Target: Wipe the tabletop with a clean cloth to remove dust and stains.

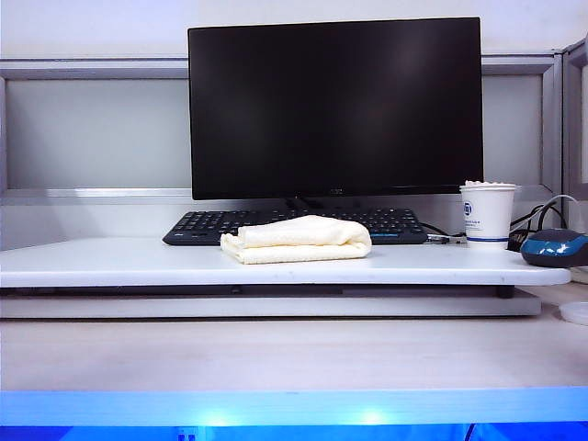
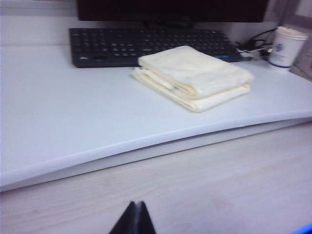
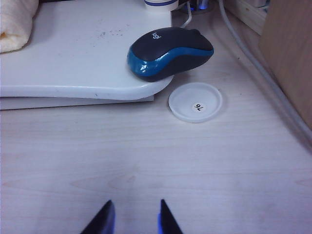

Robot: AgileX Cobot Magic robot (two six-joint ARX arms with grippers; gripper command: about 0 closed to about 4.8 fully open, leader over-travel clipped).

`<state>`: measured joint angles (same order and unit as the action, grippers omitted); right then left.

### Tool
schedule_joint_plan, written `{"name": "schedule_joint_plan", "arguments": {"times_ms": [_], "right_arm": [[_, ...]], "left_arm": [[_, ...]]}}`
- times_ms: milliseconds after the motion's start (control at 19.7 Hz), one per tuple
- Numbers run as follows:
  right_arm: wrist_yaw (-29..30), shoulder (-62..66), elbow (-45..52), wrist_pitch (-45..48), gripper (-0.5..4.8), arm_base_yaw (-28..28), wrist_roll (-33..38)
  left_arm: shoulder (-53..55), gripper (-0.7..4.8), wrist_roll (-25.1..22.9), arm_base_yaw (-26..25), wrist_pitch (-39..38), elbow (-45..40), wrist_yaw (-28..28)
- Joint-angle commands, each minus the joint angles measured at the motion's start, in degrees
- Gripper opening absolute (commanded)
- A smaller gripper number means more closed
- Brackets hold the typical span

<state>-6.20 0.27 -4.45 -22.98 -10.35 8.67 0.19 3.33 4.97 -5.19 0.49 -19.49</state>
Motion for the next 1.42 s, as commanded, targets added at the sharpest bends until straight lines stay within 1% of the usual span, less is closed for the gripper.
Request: {"name": "schedule_joint_plan", "arguments": {"times_ms": [51,152,355,406,507,558,609,660,710,761,812,913,964,1015,1066,1167,1319,1421], "right_arm": [[0.8,-0.2,-0.1,0.9,1.22,0.0,0.1],[2.1,-0.2,-0.1,0.6,1.22,0.0,0.3],[2.8,-0.2,-0.1,0.6,1.22,0.0,0.3],[4.9,-0.2,-0.1,1.0,1.22,0.0,0.3],[6.7,-0.2,-0.1,1.7,1.22,0.0,0.7],[7.9,-0.2,-0.1,2.6,1.25,0.0,2.3],[7.9,-0.2,-0.1,3.1,1.38,0.0,3.0],[8.8,-0.2,-0.2,4.9,2.05,0.0,4.9],[9.6,-0.2,-0.3,6.0,2.27,0.0,5.7],[12.0,-0.2,-1.0,8.9,2.38,-0.1,8.6],[12.8,0.0,-1.6,10.1,2.48,-0.1,9.5],[13.0,3.3,-5.7,11.1,3.35,-0.1,10.9],[13.1,6.6,-8.0,11.1,3.92,-0.1,10.9],[14.3,10.1,-10.1,11.5,4.26,-0.1,10.9],[15.8,14.9,-12.6,12.2,4.34,-0.1,10.9],[20.5,23.6,-16.0,16.6,4.36,-0.1,12.1],[26.0,38.6,-19.6,31.1,4.36,-0.2,16.8],[28.6,48.2,-22.8,37.1,4.41,-0.3,19.1]], "left_arm": [[0.0,-0.06,0.2,-0.1,0.6,0.0,-3.4],[0.0,-0.06,0.2,-0.1,0.6,0.0,-3.9],[0.0,-0.06,0.2,0.0,1.0,-0.1,-3.9],[0.0,-0.06,0.2,0.6,1.7,-0.1,-3.8],[0.0,-0.06,0.2,2.2,1.8,-0.1,-3.7],[0.0,-0.06,0.2,3.3,1.7,-0.1,-3.9],[0.0,-0.06,0.2,3.9,1.7,-0.1,-3.9],[0.0,-0.06,0.2,4.3,1.6,-0.1,-3.9],[0.0,-0.06,0.2,4.3,1.5,-0.1,-3.9],[0.0,-0.06,0.2,4.3,1.4,-0.1,-3.9],[0.0,-0.06,0.2,4.3,1.4,-0.1,-3.9],[0.0,-0.06,0.2,4.3,1.4,-0.1,-3.8],[0.0,-0.06,0.2,4.3,1.4,-0.1,-3.8],[0.0,-0.06,0.2,4.3,1.4,-0.1,-3.9],[0.0,-0.06,0.2,4.3,1.4,-0.1,-3.9],[0.0,-0.06,0.3,4.6,1.5,-0.1,-3.9],[0.0,-0.06,0.3,7.3,1.5,-0.1,-3.9],[0.0,-0.06,0.3,8.7,1.5,-0.1,-3.9]]}}
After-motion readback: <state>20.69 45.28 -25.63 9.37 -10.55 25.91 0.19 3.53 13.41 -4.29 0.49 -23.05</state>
